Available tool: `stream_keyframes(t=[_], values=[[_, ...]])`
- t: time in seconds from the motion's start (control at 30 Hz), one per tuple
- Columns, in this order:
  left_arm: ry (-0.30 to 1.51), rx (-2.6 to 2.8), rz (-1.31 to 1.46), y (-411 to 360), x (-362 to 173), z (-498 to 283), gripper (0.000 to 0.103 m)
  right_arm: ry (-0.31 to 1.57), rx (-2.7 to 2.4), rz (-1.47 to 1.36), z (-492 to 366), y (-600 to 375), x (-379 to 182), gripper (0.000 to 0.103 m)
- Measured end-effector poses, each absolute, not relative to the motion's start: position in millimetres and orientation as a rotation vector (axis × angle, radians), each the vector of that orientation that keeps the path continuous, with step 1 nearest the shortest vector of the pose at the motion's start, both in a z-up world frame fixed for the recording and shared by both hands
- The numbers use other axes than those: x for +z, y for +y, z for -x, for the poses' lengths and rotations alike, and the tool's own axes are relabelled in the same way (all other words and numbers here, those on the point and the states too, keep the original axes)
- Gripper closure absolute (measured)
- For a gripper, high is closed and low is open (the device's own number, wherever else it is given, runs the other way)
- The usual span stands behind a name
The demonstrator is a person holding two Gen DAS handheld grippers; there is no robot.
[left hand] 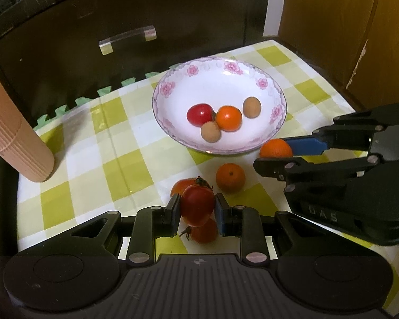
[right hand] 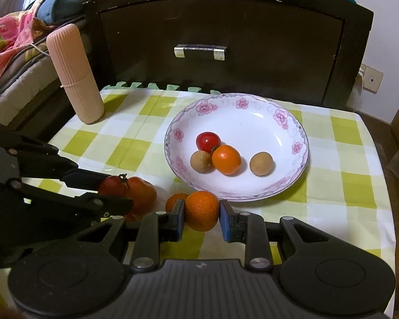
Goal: Organize fruits
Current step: 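Lift the orange and cherry tomato and carry both over the white bowl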
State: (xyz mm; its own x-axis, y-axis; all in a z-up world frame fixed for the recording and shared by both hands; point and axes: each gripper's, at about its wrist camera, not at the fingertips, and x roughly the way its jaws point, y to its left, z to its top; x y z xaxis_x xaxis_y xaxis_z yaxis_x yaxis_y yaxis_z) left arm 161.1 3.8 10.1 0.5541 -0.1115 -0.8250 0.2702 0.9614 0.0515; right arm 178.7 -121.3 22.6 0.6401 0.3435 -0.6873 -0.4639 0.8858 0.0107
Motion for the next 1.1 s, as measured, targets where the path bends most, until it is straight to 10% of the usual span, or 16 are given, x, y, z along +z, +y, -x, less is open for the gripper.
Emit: stream_keyframes(t=[1.1], values=[[0.913,-0.218,-0.101,-17.1,17.8,-225.2,0.071,0.721,0.348,0.117,-237.3,-141.8,33.7,0.076]])
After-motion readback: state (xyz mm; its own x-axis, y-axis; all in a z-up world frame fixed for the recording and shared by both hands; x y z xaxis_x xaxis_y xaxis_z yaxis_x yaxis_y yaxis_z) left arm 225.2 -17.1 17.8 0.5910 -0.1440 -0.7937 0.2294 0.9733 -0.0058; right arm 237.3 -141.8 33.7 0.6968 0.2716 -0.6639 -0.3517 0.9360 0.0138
